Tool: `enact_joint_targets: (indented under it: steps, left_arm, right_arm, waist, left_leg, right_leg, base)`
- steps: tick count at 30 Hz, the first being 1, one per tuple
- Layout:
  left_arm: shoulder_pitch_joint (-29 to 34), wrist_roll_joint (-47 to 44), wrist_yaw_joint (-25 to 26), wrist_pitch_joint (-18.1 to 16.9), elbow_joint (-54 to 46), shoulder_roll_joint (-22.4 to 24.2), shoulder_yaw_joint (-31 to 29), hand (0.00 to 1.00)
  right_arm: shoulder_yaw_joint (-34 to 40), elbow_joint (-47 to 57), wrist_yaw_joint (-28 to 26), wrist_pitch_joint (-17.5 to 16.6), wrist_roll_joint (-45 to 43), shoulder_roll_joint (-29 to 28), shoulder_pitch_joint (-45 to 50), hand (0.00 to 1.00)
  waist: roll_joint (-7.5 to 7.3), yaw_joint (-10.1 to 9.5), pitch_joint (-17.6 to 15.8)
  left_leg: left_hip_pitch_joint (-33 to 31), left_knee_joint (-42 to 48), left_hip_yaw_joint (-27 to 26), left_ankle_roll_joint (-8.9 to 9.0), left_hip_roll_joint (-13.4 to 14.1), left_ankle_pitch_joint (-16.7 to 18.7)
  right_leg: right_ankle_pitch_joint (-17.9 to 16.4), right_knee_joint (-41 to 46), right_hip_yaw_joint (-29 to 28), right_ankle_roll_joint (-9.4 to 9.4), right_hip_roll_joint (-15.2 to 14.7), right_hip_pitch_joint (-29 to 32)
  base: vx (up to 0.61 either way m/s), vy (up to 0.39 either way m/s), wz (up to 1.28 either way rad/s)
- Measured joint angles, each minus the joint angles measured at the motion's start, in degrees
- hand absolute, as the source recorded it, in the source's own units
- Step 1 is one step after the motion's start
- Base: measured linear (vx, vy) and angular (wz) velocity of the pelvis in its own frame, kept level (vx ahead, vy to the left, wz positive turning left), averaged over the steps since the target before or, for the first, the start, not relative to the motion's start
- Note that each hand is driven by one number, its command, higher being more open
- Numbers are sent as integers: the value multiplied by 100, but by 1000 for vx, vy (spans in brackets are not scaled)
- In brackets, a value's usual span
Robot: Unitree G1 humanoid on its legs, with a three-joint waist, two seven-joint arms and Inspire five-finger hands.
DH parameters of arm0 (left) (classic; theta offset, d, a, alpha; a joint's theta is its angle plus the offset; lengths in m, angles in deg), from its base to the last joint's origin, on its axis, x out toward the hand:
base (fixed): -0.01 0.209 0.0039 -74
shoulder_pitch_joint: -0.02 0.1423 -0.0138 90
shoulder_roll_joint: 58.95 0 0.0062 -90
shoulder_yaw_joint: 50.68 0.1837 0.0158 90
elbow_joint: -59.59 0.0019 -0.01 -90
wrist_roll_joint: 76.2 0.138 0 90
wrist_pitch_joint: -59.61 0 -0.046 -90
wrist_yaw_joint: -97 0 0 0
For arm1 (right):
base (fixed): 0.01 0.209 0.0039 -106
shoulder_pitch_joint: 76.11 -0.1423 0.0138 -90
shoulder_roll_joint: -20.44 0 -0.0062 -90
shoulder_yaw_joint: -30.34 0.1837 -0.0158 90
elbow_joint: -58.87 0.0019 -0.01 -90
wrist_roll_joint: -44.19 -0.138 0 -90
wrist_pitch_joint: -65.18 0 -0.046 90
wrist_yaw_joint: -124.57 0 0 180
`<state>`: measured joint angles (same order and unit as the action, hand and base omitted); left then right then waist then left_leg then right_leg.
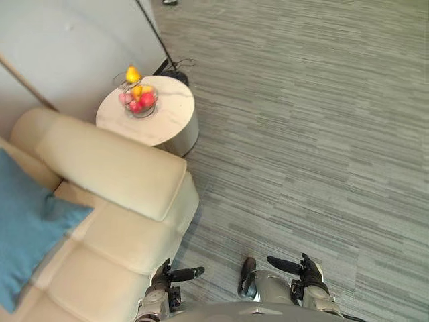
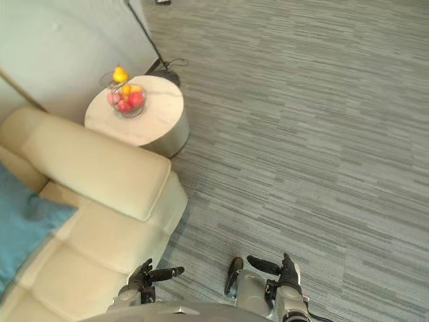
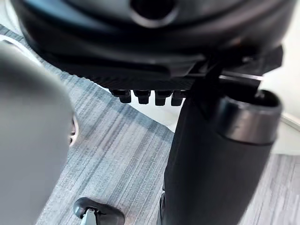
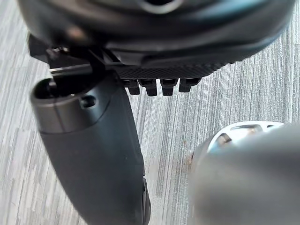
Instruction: Pick up cushions and gather them together orderly.
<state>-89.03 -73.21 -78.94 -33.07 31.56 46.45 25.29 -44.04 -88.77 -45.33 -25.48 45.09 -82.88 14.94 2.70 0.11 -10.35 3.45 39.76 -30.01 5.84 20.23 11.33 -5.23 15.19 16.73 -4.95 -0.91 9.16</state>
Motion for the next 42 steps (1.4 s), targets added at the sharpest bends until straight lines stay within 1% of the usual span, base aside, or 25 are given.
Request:
enact_joint_targets:
  steps: [1, 2, 4, 5, 7, 9, 11, 13, 16, 18, 21, 22, 24, 25, 26, 27, 28, 29, 30, 32, 34, 37, 38, 40, 42]
  left_arm:
    - [8, -3, 3, -51, -114, 31, -10, 100]
    - [12, -4, -7, -55, -169, 18, -8, 100]
    - [5, -26, -5, -57, -246, 48, -49, 100]
    - [-5, -27, 9, -61, -336, 98, -85, 100]
    - [-18, -42, 9, -86, -366, 107, -87, 100]
    - [1, -83, 32, -102, -434, 145, -169, 100]
    - [11, -125, 50, -97, -430, 182, -303, 100]
    - [40, -124, 45, -82, -429, 111, -334, 100]
    - [168, -122, 51, -44, -423, 33, -339, 100]
    - [208, -126, 65, -41, -387, 32, -462, 100]
    - [175, -130, 67, -40, -203, 28, -378, 100]
    - [147, -133, 73, -37, -109, -29, -131, 100]
    - [57, -134, 59, -24, 79, -114, 186, 100]
    - [8, -202, 10, -12, 136, -79, 306, 100]
    - [-2, -244, -10, -41, 133, -144, 396, 100]
    - [-1, -245, -24, -60, 102, -170, 478, 100]
    - [7, -245, -32, -60, 65, -153, 498, 100]
    - [20, -244, -27, -58, 68, -134, 531, 100]
    - [27, -306, -21, -33, 71, -142, 575, 100]
    - [-20, -246, -26, -37, 68, -272, 663, 100]
    - [-203, -240, -78, -30, 57, -271, 615, 100]
    - [-196, -250, -67, -40, -74, -196, 389, 100]
    - [-189, -246, -55, -40, -89, -188, 394, 100]
    - [-189, -247, -64, -40, -109, -107, 408, 100]
    - [-196, -252, -64, -43, -234, -77, 352, 100]
  right_arm:
    - [0, -70, 19, 2, 1, -3, 0, 100]
    - [6, -102, 18, 12, -3, -22, 11, 100]
    - [15, -49, 29, 14, -5, -59, 59, 100]
    - [8, -33, 42, 14, -3, -63, 87, 100]
    - [-2, -46, 59, 23, -3, -74, 102, 100]
    - [-70, -51, 63, 47, 0, -86, 91, 100]
    - [-67, -48, 63, 50, -7, -86, 112, 100]
    - [-73, -32, 72, 56, -25, -178, 163, 100]
    - [-97, 82, 57, 54, -51, -258, 375, 100]
    - [-161, 74, -19, 66, 30, -267, 347, 100]
    - [-160, 62, -34, 62, 30, -283, 195, 100]
    - [-178, 44, -63, 61, 29, -312, 144, 100]
    - [-221, -137, -84, 55, 30, -280, 6, 100]
    - [-244, -343, -77, 61, 29, -210, -165, 100]
    - [-298, -441, -67, 62, 30, -206, -174, 100]
    - [-323, -560, -61, 64, 31, -117, -221, 100]
    - [-316, -626, -60, 64, 31, -26, -240, 100]
    - [-305, -679, -59, 60, 30, 86, -230, 100]
    - [-294, -694, -58, 57, 31, 167, -229, 100]
    - [-288, -677, -41, 36, 23, 116, -242, 100]
    - [-88, -672, -18, 46, 8, 47, -134, 100]
    - [-112, -489, 22, 63, -98, -14, 25, 100]
    - [-109, -452, 23, 67, -102, -33, 41, 100]
    - [-101, -437, 25, 65, -103, -5, 22, 100]
    - [-107, -425, 63, 74, -112, -58, 0, 100]
  waist:
    - [-2, -33, -11]
    - [-33, -66, -33]
    - [-58, -157, -43]
    - [-64, -235, -50]
    - [-70, -309, -50]
    - [-62, -334, -46]
    - [-48, -369, -25]
    - [-151, -372, 87]
    - [-292, -370, 368]
    - [-414, -459, 465]
    - [-303, -452, 499]
    - [-246, -443, 541]
    - [-107, -438, 595]
    - [-119, -454, 475]
    - [-185, -457, 453]
    - [-225, -425, 430]
    - [-215, -395, 424]
    - [-109, -397, 406]
    - [-24, -404, 406]
    - [-183, -303, 326]
    - [-193, -280, 106]
    - [-107, -367, 32]
    - [-48, -372, 30]
    - [2, -375, 13]
    - [-94, -447, -47]
  left_leg:
    - [-470, 374, 524, 16, -235, 351]
    - [-733, 299, 724, -22, -444, 462]
    - [-1067, -139, 966, -48, -700, 492]
    - [-1354, -642, 1355, -81, -921, 470]
    - [-1556, -1102, 1781, -110, -1095, 423]
    - [-1722, -1813, 2666, -72, -1268, 256]
    - [-1621, -1989, 3088, -135, -1245, 206]
    - [-1490, -1942, 3058, -190, -1320, 50]
    - [-1283, -1953, 2336, -231, -1276, -160]
    - [-820, -2184, 1556, -305, -1374, -96]
    - [-414, -2374, 1161, -310, -1375, -94]
    - [-320, -2416, 1155, -314, -1374, -92]
    - [-211, -2404, 1163, -325, -1301, -96]
    - [-443, -1622, 1230, -344, -1175, -26]
    - [-437, -1767, 1391, -194, -1346, 256]
    - [-369, -2572, 1636, -200, -1665, 356]
    - [-315, -3195, 1721, -298, -1826, 142]
    - [-321, -3803, 1774, -402, -1844, -463]
    - [-416, -3680, 1744, -384, -1738, -1045]
    - [-600, -3062, 1686, -283, -1690, -767]
    - [-1038, -1525, 1681, -312, -1339, -225]
    - [-1611, 213, 1726, -381, -1017, -246]
    - [-1697, 419, 2027, -311, -1084, 46]
    - [-1675, -455, 2408, -337, -1408, 202]
    - [-1754, -1550, 2838, -333, -1810, 99]
  right_leg:
    - [-11, -103, -192, -19, 130, -197]
    - [-12, -203, -332, -20, 193, -352]
    - [-14, -289, -538, -21, 257, -474]
    - [-17, -291, -803, -25, 320, -527]
    - [-24, -280, -1067, -28, 372, -540]
    - [-115, -178, -1599, -5, 530, -511]
    - [-259, 46, -1995, 0, 699, -468]
    - [-483, 311, -2385, 94, 736, -376]
    - [-842, 752, -2766, 332, 612, -212]
    - [-1019, 1246, -2054, 527, 162, 49]
    - [-1006, 1186, -525, 588, -375, 59]
    - [-945, 878, 418, 498, -663, 43]
    - [-674, 696, 1033, 312, -604, -91]
    - [-531, 389, 1237, 123, -517, -425]
    - [-533, 243, 1152, 120, -555, -566]
    - [-531, 96, 1019, 121, -601, -698]
    - [-532, 32, 974, 121, -590, -767]
    - [-535, -21, 903, 126, -478, -838]
    - [-585, -59, 728, 199, -308, -897]
    - [-642, -213, 661, 290, -312, -1061]
    - [-646, -445, 631, 299, -121, -1435]
    - [-741, -602, 305, 258, 21, -1770]
    - [-789, -600, 96, 256, 12, -1886]
    - [-794, -596, -144, 268, -64, -1893]
    - [-920, -571, -476, 316, -270, -1880]
  base:
    - [64, -24, -73]
    - [81, -28, -74]
    - [72, 0, -82]
    - [92, 13, -105]
    - [114, 29, -91]
    - [173, 78, -132]
    - [237, 157, -144]
    - [294, 209, -125]
    - [292, 166, -103]
    - [362, 159, -134]
    - [251, 83, -109]
    - [266, -44, -91]
    - [324, -114, -99]
    - [251, -137, -89]
    - [161, -105, -78]
    - [72, -38, -47]
    - [64, 16, -53]
    - [51, 44, -73]
    - [50, 40, -64]
    - [82, -23, -33]
    - [92, -83, -15]
    - [56, -16, -51]
    - [123, 49, -80]
    - [132, 67, -72]
    - [176, 126, -69]
